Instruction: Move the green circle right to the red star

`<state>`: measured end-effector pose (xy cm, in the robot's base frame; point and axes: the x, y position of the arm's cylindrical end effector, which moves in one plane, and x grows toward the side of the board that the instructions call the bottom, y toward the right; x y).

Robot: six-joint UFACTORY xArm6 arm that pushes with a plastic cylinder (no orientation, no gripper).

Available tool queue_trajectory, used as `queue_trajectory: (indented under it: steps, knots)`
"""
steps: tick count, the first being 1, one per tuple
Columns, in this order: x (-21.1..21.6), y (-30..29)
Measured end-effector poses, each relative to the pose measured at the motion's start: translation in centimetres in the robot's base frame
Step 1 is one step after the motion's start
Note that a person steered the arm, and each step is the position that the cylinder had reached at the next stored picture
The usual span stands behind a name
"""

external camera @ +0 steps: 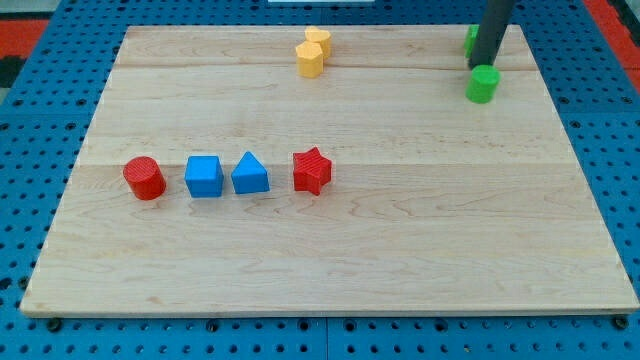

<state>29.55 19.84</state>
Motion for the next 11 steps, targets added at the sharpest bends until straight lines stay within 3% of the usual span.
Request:
queue_trajectory:
  steps: [1, 3, 4, 5, 6, 7, 9, 10, 11]
  knots:
    - [5.5, -2.7]
    - [1.8, 0.9]
    - [5.9, 3.1]
    - [10.2, 2.0]
    - [11.1, -3.7]
    - [14.5, -3.1]
    - [15.7, -9.4]
    - [17.1, -8.3]
    - [20.8, -10.2]
